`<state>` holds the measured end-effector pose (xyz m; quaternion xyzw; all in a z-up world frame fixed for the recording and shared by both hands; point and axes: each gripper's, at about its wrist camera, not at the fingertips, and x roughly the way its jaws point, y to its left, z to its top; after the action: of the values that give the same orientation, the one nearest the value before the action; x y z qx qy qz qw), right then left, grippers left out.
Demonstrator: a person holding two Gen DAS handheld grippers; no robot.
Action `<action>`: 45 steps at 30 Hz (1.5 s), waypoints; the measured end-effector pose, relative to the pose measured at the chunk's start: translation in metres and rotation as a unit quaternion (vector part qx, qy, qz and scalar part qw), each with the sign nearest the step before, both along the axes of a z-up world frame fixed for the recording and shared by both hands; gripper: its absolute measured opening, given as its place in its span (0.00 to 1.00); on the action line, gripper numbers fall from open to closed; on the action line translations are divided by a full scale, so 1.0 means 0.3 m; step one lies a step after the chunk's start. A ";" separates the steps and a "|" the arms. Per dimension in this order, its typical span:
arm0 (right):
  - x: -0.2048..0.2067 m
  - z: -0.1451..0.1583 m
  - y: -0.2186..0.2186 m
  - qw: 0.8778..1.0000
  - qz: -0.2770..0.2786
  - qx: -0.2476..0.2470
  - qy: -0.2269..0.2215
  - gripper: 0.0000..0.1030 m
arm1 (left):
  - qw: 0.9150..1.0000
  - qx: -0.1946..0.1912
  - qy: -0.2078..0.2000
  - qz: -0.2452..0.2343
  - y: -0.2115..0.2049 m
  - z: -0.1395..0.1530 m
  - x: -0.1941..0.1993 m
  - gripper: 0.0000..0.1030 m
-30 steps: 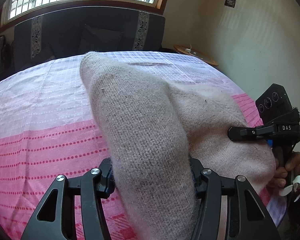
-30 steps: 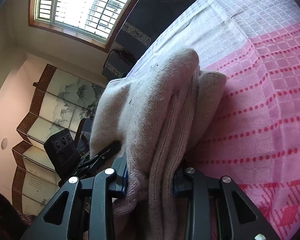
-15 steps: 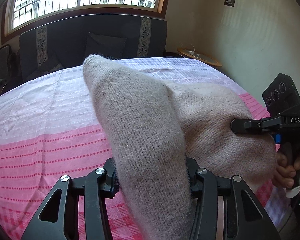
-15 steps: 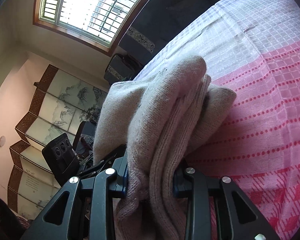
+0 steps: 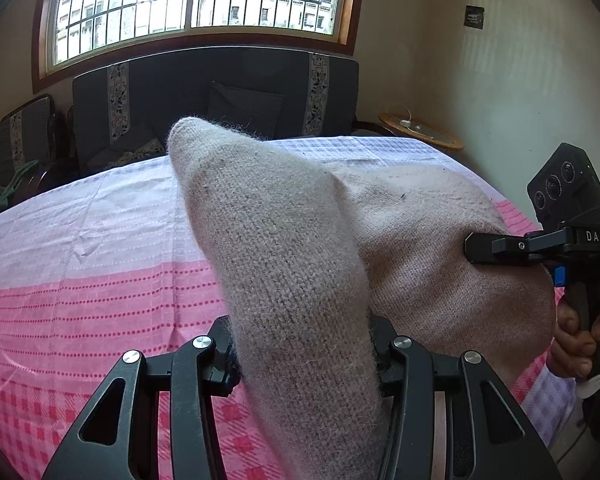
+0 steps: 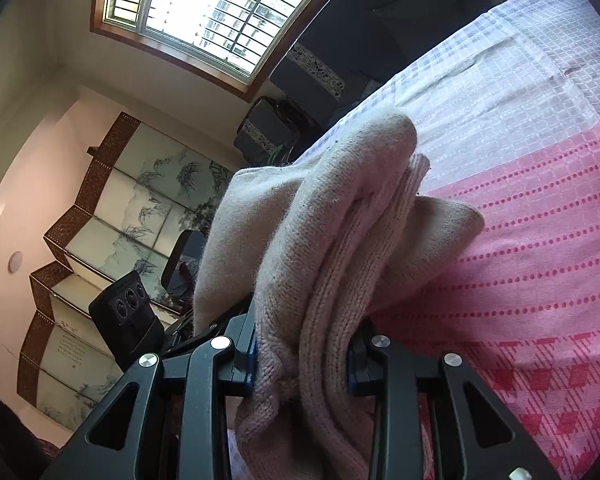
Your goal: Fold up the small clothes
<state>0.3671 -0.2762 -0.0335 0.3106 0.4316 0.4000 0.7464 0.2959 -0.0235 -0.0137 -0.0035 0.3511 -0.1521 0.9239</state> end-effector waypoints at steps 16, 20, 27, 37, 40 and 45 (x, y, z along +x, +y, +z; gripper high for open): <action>-0.075 0.054 0.135 0.999 0.034 0.010 -0.016 0.28 | 0.999 0.008 -0.016 0.029 0.150 0.066 -0.138 0.46; -0.093 0.069 0.152 0.999 0.038 0.011 -0.018 0.28 | 0.999 0.011 -0.018 0.031 0.163 0.081 -0.176 0.46; -0.163 0.082 0.179 0.999 0.045 0.011 -0.022 0.28 | 0.999 0.013 -0.019 0.034 0.193 0.096 -0.263 0.46; -0.279 0.048 0.205 0.999 0.046 0.013 -0.013 0.28 | 0.999 0.013 -0.005 0.032 0.216 0.038 -0.387 0.46; -0.309 0.026 0.209 0.999 0.045 0.013 -0.005 0.28 | 0.999 0.015 0.002 0.029 0.218 0.011 -0.419 0.46; -0.346 -0.025 0.218 0.999 0.045 0.009 0.010 0.28 | 0.999 0.017 0.014 0.028 0.224 -0.043 -0.456 0.46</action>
<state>0.2633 -0.2107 -0.0411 0.3019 0.4485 0.4342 0.7205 0.1590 0.0438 -0.0266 0.0007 0.3660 -0.1205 0.9228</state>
